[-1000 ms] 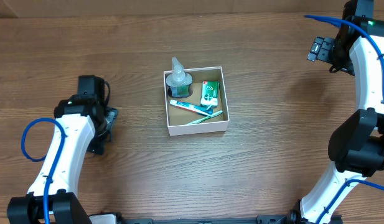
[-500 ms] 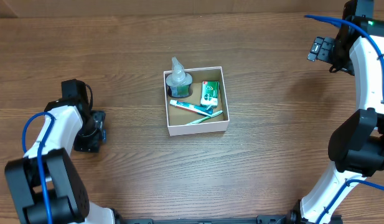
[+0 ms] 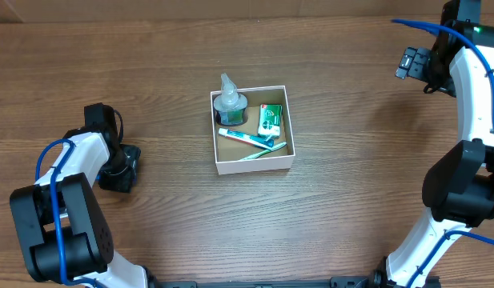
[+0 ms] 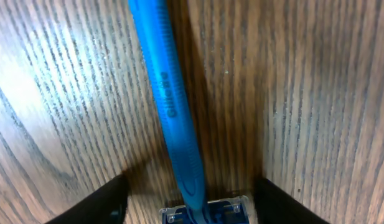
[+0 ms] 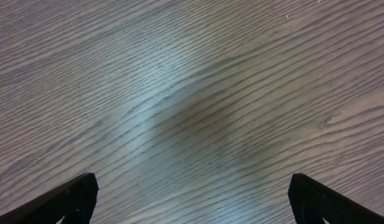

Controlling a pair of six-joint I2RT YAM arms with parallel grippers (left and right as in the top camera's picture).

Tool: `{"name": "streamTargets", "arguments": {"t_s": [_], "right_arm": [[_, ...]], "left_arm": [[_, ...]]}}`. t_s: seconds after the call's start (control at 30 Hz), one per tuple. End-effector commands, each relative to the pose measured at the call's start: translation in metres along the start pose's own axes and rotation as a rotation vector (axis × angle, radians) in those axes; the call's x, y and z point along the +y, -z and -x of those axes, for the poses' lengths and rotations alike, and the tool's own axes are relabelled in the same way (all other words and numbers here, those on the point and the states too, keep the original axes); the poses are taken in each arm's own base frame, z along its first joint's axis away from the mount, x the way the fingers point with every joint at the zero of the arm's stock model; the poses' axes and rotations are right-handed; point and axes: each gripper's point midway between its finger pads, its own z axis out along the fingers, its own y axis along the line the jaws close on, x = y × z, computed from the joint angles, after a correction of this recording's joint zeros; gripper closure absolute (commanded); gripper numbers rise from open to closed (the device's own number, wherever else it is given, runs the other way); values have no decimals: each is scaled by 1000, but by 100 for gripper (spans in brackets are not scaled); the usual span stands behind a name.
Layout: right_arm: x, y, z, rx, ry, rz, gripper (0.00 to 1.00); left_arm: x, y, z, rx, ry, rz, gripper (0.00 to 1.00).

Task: Pack container
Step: 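Descend and grasp the blue razor handle with the left gripper, then lift the razor and lower it into the box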

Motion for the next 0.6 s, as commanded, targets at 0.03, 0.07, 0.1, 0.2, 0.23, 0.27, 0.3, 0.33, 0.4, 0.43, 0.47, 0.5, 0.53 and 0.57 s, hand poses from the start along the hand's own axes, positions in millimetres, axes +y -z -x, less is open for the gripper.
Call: {"name": "streamTargets", "arguments": {"t_s": [0.03, 0.07, 0.1, 0.2, 0.23, 0.27, 0.3, 0.33, 0.4, 0.43, 0.47, 0.5, 0.53, 0.57], "right_arm": [[1, -1, 0, 0, 7, -9, 0], [1, -1, 0, 0, 7, -9, 0], [1, -1, 0, 0, 7, -9, 0], [1, -1, 0, 0, 7, -9, 0], [1, -1, 0, 0, 7, -9, 0], [1, -1, 0, 0, 7, -9, 0], [1, -1, 0, 0, 7, -9, 0], [1, -1, 0, 0, 7, -9, 0], [1, -1, 0, 0, 7, -9, 0], [1, -1, 0, 0, 7, -9, 0], [1, -1, 0, 0, 7, -9, 0], [1, -1, 0, 0, 7, -9, 0], [1, -1, 0, 0, 7, -9, 0], [1, -1, 0, 0, 7, -9, 0]], "left_arm": [[6, -15, -3, 23, -38, 35, 55], [6, -15, -3, 23, -38, 35, 60], [6, -15, -3, 23, -39, 33, 68], [5, -15, -3, 23, -62, 28, 75], [4, -15, -4, 28, -73, 24, 76], [4, -15, -4, 29, -80, 25, 76], [4, -15, -5, 33, -99, 22, 78], [3, -15, -6, 41, -121, 15, 78], [-6, -15, -12, 74, -211, -32, 83], [-11, -14, -15, 91, -248, -59, 87], [-20, -13, -21, 123, -305, -110, 89], [-28, -11, -26, 149, -349, -157, 92], [-44, -5, -35, 191, -431, -250, 93], [-58, 2, -43, 223, -493, -330, 93]]}}
